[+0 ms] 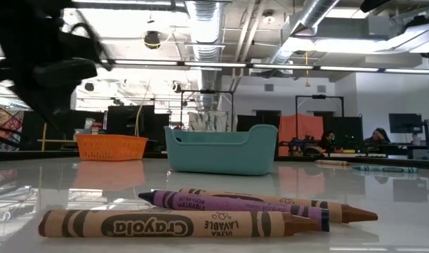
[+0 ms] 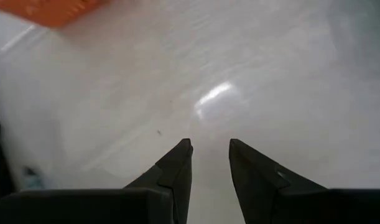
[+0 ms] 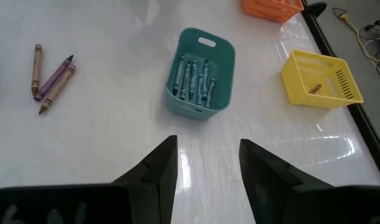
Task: Sort crayons
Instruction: Put the blue crayon into the blue bin
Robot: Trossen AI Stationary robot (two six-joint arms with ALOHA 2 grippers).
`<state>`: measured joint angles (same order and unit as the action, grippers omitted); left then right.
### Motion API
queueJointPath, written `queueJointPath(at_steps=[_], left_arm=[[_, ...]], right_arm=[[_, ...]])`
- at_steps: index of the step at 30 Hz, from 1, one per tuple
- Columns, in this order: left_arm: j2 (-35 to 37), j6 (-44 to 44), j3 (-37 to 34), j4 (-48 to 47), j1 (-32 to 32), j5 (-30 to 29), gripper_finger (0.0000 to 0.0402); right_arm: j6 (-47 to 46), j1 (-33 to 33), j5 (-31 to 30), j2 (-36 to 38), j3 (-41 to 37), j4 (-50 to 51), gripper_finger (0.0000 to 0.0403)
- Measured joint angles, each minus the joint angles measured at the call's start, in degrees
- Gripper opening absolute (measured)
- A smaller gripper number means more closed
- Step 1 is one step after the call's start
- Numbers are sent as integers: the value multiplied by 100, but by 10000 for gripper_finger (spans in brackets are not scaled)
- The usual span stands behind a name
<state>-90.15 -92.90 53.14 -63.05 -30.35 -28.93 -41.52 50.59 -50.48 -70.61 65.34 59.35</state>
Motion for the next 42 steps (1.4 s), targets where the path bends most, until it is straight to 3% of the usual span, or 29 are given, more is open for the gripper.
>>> queueJointPath(at_steps=[5,12,16,22,35,42], left_arm=[[2,-1621,-344,-404,-526,-69,96],[2,-3131,-795,-1056,-1085,1273,97],[4,-3232,-1030,-562,-1127,1460,107],[4,-3211,-1235,129,-1015,1144,125],[4,-3531,-1241,-573,-1139,1159,128],[4,-3752,-1243,-820,-1299,753,128]], right_arm=[[0,0,9,0,0,-2,168],[4,0,98,0,0,-7,168],[21,0,104,0,0,-8,168],[171,4,117,0,0,-31,168],[273,13,240,-1,0,-29,168],[264,13,240,0,0,-75,168]])
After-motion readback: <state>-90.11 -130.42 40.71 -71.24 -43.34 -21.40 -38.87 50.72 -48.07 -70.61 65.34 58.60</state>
